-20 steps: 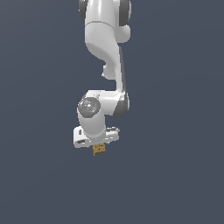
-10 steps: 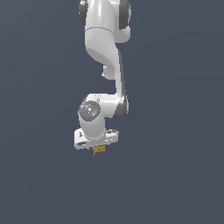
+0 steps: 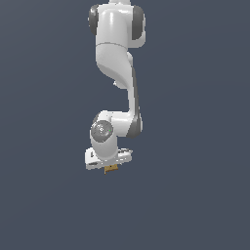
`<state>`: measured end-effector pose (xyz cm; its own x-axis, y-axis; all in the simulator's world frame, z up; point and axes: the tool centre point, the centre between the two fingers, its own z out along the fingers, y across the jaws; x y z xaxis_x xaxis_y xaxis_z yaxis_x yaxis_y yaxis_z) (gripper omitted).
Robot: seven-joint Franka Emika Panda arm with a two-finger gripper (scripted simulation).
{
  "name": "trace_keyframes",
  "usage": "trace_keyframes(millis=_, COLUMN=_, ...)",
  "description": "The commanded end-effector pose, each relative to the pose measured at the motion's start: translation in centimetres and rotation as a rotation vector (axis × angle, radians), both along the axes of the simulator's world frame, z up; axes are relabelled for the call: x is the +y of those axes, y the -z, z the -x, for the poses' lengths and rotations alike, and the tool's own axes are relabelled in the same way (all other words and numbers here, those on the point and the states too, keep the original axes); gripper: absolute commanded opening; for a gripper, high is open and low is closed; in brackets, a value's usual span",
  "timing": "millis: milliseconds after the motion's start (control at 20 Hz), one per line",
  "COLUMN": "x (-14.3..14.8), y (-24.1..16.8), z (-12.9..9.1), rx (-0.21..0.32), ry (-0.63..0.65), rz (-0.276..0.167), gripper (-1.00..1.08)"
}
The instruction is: Pick up the object and move it to a goal position.
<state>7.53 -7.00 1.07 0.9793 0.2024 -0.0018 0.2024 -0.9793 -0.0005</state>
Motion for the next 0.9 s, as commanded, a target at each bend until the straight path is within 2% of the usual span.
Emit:
trace_keyframes(millis=0, x=-0.01, y=-0.01, z=-0.1, rx=-0.002, ry=0.0, rz=0.0, gripper=-1.0)
trace_keyframes(millis=850, x=-0.07, y=-0.77, z=0.39, rx=-0.001, ry=0.0, rz=0.0, gripper=-1.0)
